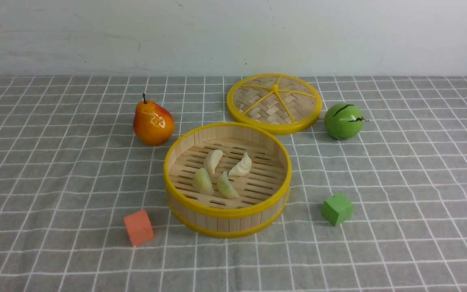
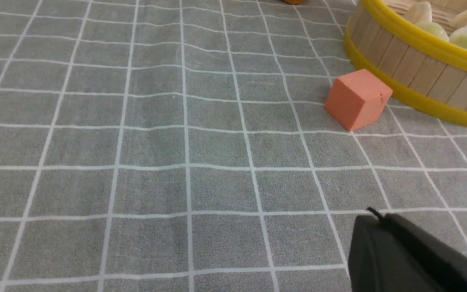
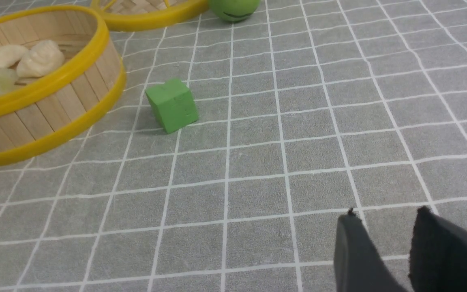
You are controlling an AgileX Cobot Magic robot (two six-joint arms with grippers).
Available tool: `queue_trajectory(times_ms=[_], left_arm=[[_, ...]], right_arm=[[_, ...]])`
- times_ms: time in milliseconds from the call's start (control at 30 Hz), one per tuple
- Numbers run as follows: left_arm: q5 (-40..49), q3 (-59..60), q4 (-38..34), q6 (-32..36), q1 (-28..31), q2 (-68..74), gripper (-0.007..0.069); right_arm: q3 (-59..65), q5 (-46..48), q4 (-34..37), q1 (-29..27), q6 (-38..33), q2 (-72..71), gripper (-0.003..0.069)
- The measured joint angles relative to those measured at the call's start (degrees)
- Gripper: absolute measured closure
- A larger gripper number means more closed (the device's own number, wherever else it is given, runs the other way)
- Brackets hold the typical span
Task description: Put the dumplings into the steamer on the table with the grey tablecloth.
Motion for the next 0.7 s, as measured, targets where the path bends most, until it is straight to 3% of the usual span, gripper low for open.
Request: queue_trajectory(times_ms=[700], left_arm=[[0.0, 0.0, 0.0, 0.0, 0.0, 0.0, 0.0638]], right_arm=[[0.0, 0.0, 0.0, 0.0, 0.0, 0.0, 0.0421]])
